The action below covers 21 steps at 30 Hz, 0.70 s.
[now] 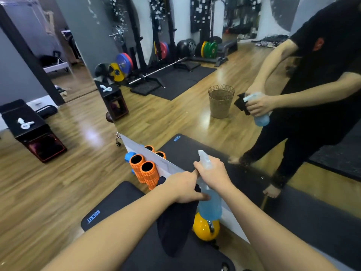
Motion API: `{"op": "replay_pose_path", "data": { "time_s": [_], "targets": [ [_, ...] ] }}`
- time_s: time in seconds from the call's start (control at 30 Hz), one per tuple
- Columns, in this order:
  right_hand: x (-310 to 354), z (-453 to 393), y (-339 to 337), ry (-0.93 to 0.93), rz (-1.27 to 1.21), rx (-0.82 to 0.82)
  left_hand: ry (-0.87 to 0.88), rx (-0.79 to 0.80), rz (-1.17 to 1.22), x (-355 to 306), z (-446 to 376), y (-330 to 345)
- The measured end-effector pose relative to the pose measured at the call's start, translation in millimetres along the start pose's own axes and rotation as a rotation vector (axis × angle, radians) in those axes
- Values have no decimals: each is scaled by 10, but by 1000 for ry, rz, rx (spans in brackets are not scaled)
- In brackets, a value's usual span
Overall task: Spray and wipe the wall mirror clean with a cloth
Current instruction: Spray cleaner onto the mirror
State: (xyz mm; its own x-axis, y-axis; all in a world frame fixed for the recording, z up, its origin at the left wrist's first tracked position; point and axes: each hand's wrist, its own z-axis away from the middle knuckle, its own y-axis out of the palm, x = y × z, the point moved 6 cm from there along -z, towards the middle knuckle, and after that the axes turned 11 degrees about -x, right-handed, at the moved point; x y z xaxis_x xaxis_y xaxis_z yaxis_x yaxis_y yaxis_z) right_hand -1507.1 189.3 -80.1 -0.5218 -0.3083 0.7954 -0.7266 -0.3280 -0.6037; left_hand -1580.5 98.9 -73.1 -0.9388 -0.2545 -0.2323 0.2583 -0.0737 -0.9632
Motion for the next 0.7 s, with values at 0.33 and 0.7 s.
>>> {"op": "replay_pose_path", "data": {
  "time_s": [0.33, 0.7],
  "targets": [
    [716, -494, 712, 7, -14, -53, 27, -24, -78, 1044, -275, -460],
    [1596, -949, 1700, -16, -64, -34, -8, -60, -100, 2319, -340, -925]
  ]
}}
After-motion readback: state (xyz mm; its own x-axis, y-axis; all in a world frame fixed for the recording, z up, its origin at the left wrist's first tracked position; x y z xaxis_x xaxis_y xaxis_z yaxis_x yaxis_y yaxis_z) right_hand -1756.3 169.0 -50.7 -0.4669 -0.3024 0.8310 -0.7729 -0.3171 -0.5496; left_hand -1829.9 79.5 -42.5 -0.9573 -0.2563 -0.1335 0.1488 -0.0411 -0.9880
